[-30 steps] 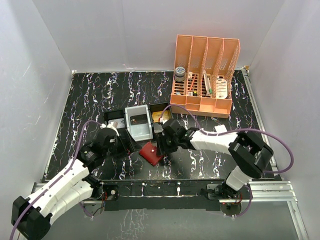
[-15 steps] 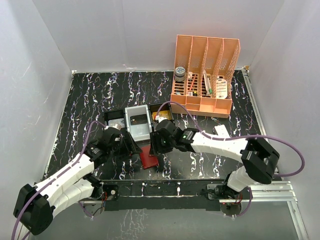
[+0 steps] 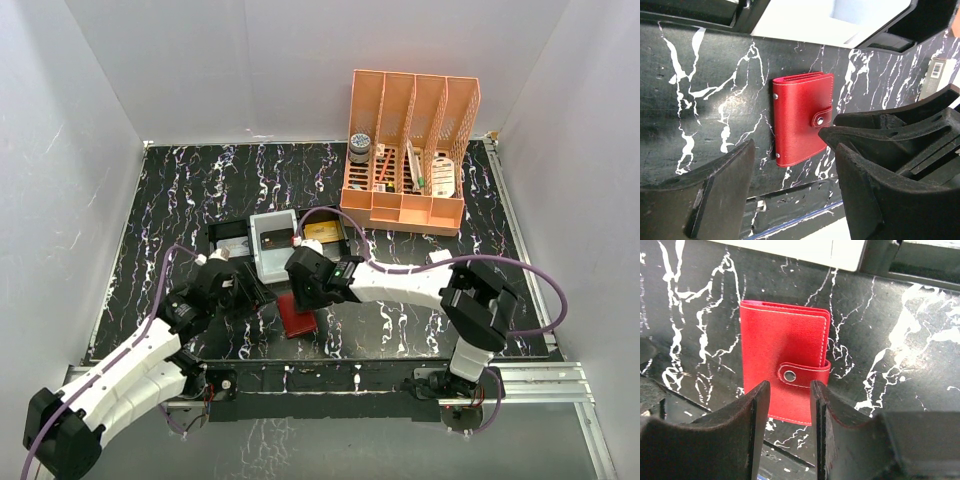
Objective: Take the credit cards out of the card holder
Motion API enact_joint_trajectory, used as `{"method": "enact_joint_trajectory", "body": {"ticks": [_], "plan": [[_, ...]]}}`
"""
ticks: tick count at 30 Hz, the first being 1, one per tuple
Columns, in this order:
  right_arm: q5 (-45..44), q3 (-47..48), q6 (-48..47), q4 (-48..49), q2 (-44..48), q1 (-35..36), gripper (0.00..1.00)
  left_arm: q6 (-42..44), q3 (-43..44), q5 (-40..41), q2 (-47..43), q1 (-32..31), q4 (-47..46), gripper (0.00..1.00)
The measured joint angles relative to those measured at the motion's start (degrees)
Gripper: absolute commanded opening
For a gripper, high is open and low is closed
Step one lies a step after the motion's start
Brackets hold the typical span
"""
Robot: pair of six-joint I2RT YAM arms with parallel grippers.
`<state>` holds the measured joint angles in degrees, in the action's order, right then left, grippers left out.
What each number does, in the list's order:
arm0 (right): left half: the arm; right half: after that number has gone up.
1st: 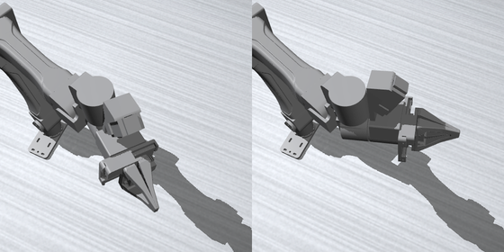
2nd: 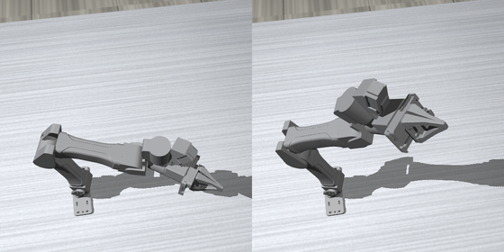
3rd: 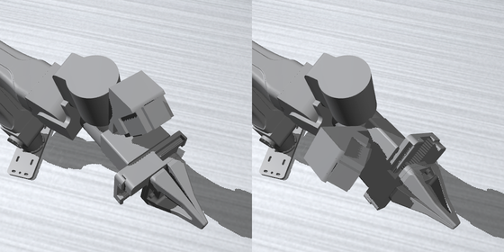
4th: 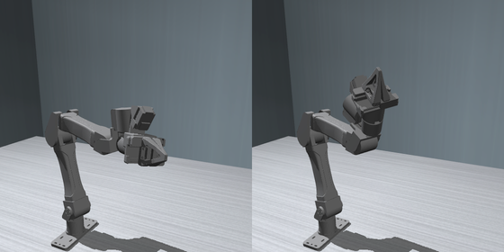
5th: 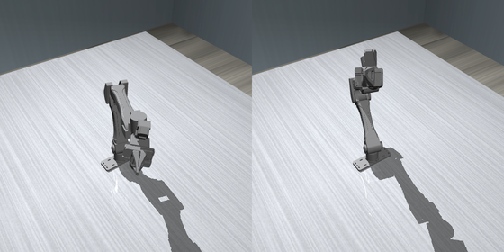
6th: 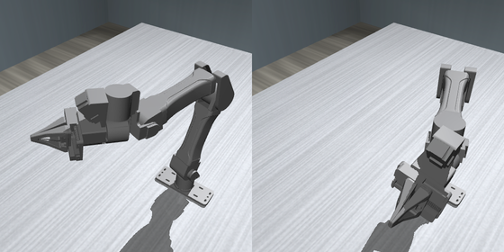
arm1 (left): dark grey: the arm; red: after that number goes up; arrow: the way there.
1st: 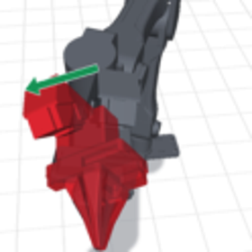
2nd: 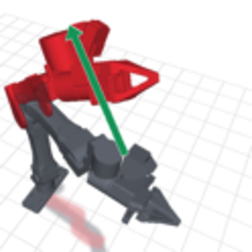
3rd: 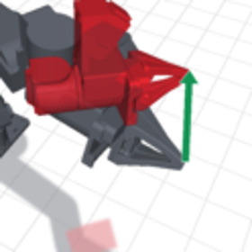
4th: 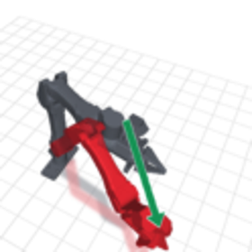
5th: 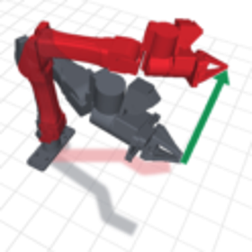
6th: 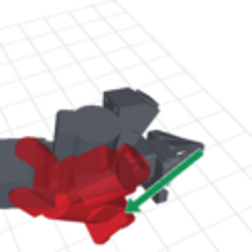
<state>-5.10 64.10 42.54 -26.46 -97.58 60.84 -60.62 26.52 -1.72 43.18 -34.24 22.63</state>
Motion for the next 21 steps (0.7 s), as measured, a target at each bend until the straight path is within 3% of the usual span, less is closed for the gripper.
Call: {"method": "enact_joint_trajectory", "body": {"ticks": [9, 15, 21], "plan": [[-2.0, 2.5, -0.3, -3.1, -4.9, 0.9, 0.38, -0.5, -3.1, -3.3, 4.9, 0.0, -3.9, 0.62], [-3.8, 3.6, -0.4, -4.7, -5.4, 1.3, 0.44, -0.3, -4.2, -5.8, 9.9, 0.0, -7.6, 0.56], [-3.9, 6.4, -0.5, -7.5, -5.8, 1.3, 0.44, -0.1, -4.3, -6.5, 12.9, 0.0, -10.4, 0.51]]}}
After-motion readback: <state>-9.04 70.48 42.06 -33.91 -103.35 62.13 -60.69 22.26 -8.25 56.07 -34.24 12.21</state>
